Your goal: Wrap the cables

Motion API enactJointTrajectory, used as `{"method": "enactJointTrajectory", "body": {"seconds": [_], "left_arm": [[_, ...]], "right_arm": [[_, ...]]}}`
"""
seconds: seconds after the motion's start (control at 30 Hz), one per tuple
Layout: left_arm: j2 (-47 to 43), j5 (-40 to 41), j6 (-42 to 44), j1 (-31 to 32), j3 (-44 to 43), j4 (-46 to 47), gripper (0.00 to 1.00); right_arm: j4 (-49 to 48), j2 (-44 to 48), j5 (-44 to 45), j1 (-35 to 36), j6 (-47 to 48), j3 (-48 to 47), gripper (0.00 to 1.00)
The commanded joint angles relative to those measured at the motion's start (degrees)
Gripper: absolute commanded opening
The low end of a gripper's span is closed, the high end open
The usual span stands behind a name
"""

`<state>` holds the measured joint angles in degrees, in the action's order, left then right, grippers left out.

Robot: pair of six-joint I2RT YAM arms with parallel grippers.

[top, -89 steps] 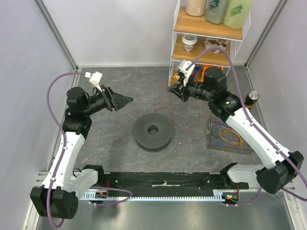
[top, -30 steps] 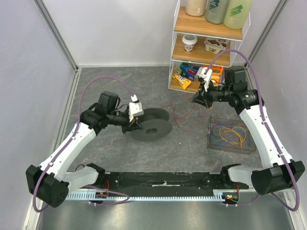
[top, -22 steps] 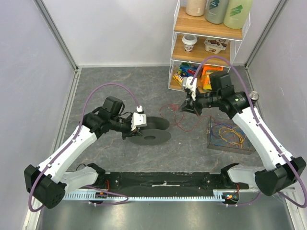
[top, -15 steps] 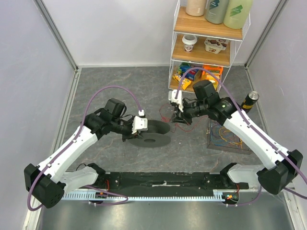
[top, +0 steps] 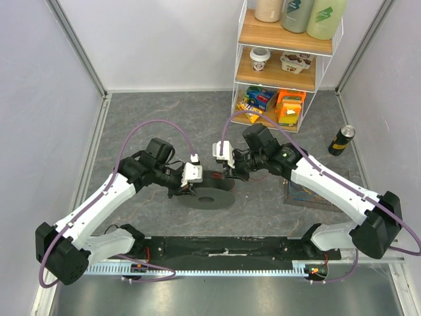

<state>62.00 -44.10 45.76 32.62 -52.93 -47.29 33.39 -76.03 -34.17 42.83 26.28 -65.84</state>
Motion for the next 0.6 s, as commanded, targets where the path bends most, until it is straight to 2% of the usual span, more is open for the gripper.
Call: {"method": "enactJointTrajectory", "body": {"seconds": [0.0,0.17,0.3,0.43,0.57], "left_arm": [[-0.30,-3.89,1.18,0.25,0.02,2.73,0.03],[-0.56,-4.42,-0.05,0.16,1.25,4.48,0.12],[-2.66,-6.00,-0.84,0.16,1.60,4.48,0.39],[-7.05,-5.74,-3.91,-1.15,0.55,4.92,0.48],[-10.31,-6.70,-8.83,-5.36,-2.79,5.80,0.52]], "right_arm": [[-4.29,1.06,2.26,1.82,3.16,1.33,0.00],[-6.05,1.06,4.11,2.96,3.60,3.53,0.00],[-7.28,1.41,4.90,3.14,2.72,4.84,0.00],[-8.51,2.02,5.78,3.23,2.28,5.90,0.00],[-8.95,2.38,6.31,3.23,2.28,5.99,0.00]]}}
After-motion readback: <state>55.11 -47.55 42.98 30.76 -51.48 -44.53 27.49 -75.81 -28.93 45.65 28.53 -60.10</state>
